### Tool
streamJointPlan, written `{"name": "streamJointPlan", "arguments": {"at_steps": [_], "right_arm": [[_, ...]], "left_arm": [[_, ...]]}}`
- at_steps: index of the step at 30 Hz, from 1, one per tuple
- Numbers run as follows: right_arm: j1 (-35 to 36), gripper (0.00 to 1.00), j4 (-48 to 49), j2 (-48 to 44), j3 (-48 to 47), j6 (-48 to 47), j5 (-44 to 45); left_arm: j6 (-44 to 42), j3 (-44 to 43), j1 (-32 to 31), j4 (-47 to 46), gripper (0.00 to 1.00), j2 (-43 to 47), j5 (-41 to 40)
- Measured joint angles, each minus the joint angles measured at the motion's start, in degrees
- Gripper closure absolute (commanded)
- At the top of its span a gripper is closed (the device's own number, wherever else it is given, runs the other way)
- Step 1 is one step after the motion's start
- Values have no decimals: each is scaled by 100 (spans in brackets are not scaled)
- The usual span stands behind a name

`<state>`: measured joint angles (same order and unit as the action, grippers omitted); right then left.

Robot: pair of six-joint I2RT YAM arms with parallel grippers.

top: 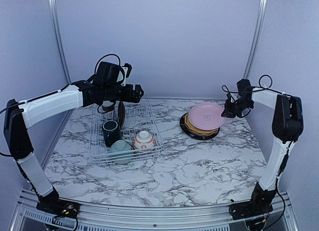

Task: Unload the mixed dishes from the dish rack
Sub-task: Place the plate with another plate, then grab the plate from the dish rack.

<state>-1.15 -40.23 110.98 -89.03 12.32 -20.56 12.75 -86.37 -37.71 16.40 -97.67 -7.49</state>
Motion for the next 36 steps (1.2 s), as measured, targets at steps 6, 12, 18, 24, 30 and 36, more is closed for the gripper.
{"name": "streamJointPlan", "arguments": {"at_steps": [6, 12, 18, 24, 30, 36], "right_arm": [[131, 69, 122, 308, -39, 37, 2], [256, 48, 55, 422, -313, 22, 42], [267, 29, -11, 376, -520, -55, 216], [234, 16, -98, 114, -520, -114, 282], [39, 11, -52, -289, -520, -146, 203], [-79, 2, 223, -973, -442, -192, 520]], "left_arm": [[136, 20, 98, -2, 1, 33, -4], [297, 46, 184, 15, 1, 33, -68], [446, 164, 273, 59, 1, 33, -111], [723, 302, 398, 149, 4, 55, -37], [1228, 435, 726, 212, 16, 61, 271], [1569, 448, 962, 199, 23, -72, 780]]}}
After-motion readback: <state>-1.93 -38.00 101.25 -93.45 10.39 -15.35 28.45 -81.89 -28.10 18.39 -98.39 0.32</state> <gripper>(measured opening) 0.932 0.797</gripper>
